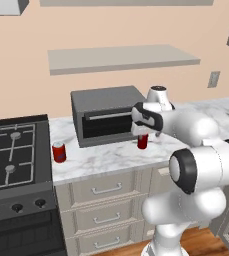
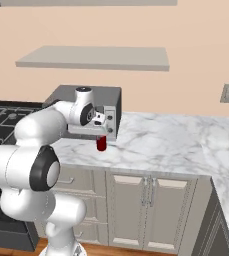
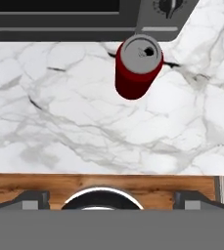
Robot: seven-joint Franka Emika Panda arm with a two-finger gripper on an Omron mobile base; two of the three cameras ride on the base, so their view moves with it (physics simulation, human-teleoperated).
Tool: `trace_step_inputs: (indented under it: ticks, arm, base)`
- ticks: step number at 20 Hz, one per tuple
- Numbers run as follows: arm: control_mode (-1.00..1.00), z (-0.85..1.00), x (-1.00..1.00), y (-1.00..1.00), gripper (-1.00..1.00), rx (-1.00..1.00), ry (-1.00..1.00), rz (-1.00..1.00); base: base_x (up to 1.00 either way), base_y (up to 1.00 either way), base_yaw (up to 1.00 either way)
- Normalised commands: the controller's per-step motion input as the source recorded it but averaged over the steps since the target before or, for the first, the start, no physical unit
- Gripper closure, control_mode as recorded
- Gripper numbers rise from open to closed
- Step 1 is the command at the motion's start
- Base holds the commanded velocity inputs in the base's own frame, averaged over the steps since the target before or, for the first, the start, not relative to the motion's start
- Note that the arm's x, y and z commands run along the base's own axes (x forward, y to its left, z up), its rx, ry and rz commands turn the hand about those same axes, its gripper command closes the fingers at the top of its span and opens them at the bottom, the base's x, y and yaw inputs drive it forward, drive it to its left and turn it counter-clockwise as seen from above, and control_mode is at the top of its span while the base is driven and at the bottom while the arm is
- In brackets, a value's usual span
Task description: Four empty soda cans are scattered around the kitchen. Gather all the cans and cluster them next to the stove for recycling.
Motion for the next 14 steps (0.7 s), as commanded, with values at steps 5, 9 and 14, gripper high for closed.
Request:
trace_step_inputs:
  ticks: [5,9,14]
  arm:
    - [-1.0,-0.07,0.26,-0.12,-1.0,-0.03,-0.02,0.07]
    - [-1.0,-0.08,0.27,-0.1,-1.0,-0.01,-0.01,0.07]
    - [-1.0,-0.13,0.35,0.0,-1.0,0.0,0.0,0.08]
  base:
    - [0.0,0.0,0.0]
    - [0.0,0.0,0.0]
    - [0.0,0.0,0.0]
